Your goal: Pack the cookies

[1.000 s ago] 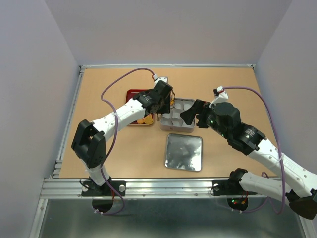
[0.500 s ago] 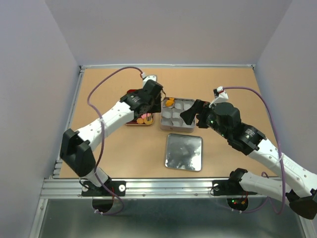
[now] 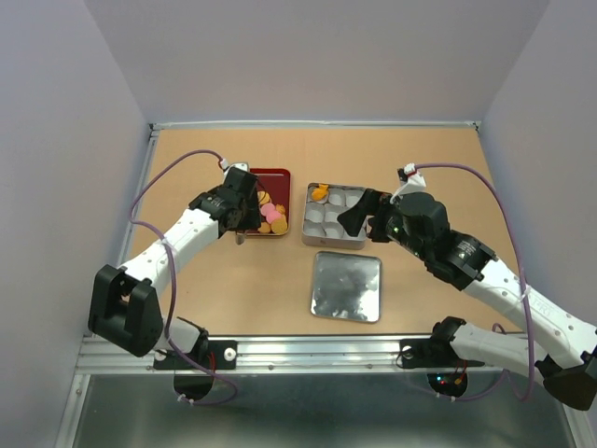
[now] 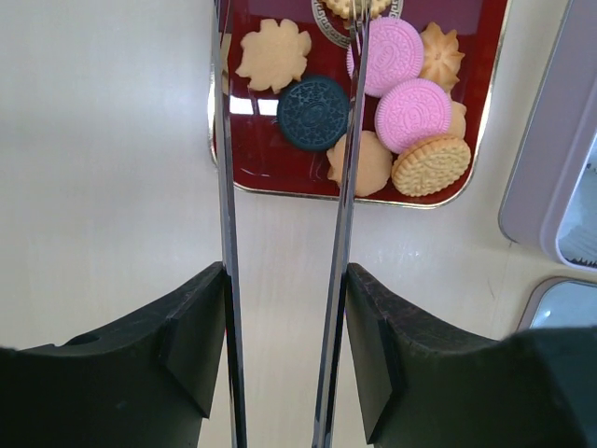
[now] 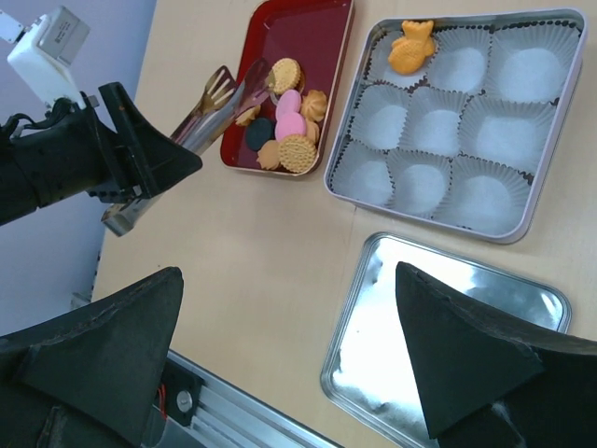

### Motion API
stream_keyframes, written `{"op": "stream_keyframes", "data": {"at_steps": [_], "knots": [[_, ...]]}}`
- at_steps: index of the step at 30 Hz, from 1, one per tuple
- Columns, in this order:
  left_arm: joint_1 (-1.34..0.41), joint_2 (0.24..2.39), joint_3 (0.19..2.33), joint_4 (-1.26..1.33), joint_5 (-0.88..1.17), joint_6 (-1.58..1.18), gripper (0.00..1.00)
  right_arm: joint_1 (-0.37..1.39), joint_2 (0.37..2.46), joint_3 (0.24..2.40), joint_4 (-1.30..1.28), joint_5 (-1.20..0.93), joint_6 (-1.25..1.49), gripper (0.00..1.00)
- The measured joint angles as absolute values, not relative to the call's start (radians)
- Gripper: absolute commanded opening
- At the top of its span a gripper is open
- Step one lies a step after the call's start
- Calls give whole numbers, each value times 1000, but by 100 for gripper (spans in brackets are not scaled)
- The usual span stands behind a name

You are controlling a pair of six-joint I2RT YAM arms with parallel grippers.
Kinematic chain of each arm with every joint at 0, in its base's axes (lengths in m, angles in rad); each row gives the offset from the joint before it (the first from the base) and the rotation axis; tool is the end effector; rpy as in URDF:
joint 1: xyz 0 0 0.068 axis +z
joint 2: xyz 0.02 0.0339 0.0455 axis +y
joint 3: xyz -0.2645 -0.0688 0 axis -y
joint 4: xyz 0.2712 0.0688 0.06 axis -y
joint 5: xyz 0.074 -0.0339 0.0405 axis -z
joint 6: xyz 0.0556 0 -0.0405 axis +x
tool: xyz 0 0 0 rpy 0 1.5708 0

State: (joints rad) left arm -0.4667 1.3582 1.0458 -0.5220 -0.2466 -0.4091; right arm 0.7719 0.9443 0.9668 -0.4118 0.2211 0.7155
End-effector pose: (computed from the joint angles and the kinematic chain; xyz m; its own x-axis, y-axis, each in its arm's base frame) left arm 0.2978 -0.1348 0.2510 -0.7224 -0.0680 -0.6881 0.0028 0.9949 -0.1012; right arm 0.1901 0.1680 0.3452 -0.5563 0.3517 -0.7529 -0.2255 0.8082 0.5441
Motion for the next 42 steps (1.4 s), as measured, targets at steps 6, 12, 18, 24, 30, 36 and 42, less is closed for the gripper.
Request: {"op": "stream_keyframes", "data": {"at_steps": [6,12,18,24,30,36,42], "knots": [[-467,1377,1047,-482,-207,-399,60,772,944,965,-412,220,723,100],[-466,1410,1058,-458,-179,-397,59,772,945,949,-415,220,730,100],[-466,1471,1061,-437,-163,-393,59,772,952,949,-415,220,730,100],[-466,1480,1063,-430,-152,-392,59,772,953,949,-414,220,730,100],[-466,1480,1074,-427,-138,-392,55,772,955,949,-414,220,730,100],[-466,1489,1094,-430,-140,-390,51,772,966,949,-414,220,730,100],[-466,1491,1098,-444,-142,-389,49,772,972,949,-414,216,729,100]]}}
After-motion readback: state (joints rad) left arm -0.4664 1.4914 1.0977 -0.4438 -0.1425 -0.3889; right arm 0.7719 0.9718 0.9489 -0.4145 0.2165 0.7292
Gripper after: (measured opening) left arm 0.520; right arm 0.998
